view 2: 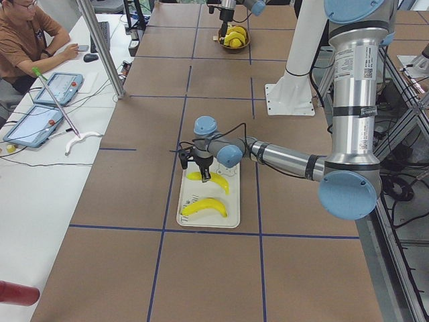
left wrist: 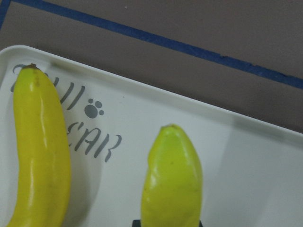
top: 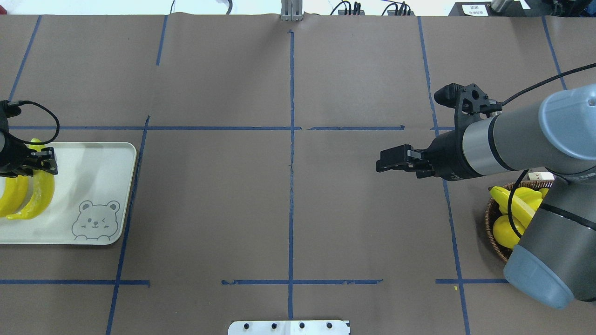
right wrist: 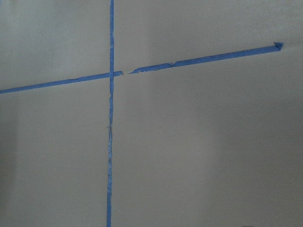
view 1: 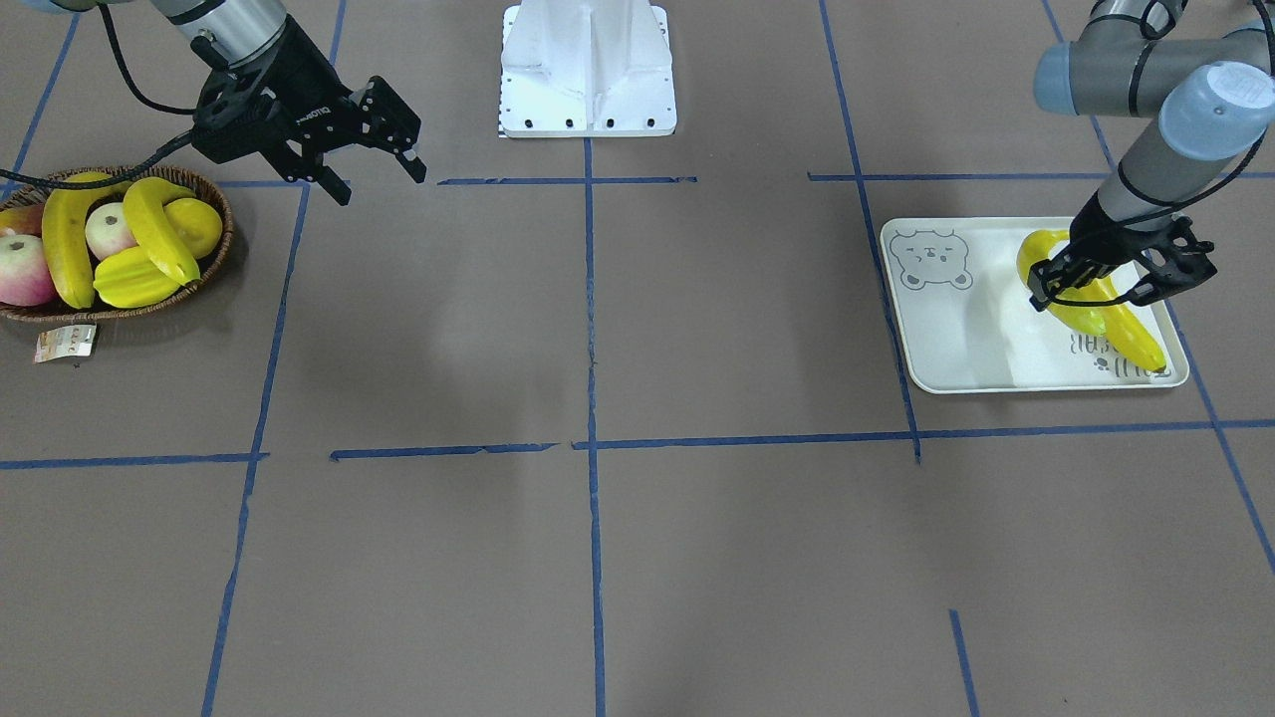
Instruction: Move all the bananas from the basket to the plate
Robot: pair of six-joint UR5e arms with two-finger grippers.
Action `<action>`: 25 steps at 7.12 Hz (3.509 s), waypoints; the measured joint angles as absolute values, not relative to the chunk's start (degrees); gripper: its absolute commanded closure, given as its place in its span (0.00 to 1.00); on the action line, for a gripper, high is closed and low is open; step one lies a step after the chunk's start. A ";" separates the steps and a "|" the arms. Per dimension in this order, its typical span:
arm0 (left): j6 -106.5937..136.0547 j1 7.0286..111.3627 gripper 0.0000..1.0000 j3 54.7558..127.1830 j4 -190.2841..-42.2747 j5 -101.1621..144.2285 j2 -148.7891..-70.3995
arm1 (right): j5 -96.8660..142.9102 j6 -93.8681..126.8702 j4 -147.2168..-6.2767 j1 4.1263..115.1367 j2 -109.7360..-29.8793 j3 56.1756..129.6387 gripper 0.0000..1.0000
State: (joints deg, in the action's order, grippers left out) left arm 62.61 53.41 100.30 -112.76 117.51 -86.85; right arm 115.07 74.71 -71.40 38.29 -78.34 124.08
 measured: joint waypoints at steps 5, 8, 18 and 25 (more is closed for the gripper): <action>61.32 53.65 0.00 99.25 -115.92 116.71 -87.28 | 115.20 74.71 -71.43 38.78 -78.08 124.12 0.00; 61.28 54.99 0.00 104.81 -115.77 121.12 -86.85 | 114.62 74.71 -71.40 39.41 -83.66 125.79 0.00; 62.21 54.82 0.00 106.92 -115.75 121.15 -87.75 | 124.12 47.77 -44.17 50.45 -112.76 113.70 0.01; 62.23 54.67 0.00 106.84 -115.84 121.26 -87.80 | 125.67 47.81 -44.38 46.56 -112.72 112.54 0.20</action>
State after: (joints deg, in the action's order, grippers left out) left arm 62.23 54.67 106.84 -115.84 121.26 -87.80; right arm 125.67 47.81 -44.38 46.56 -112.72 112.54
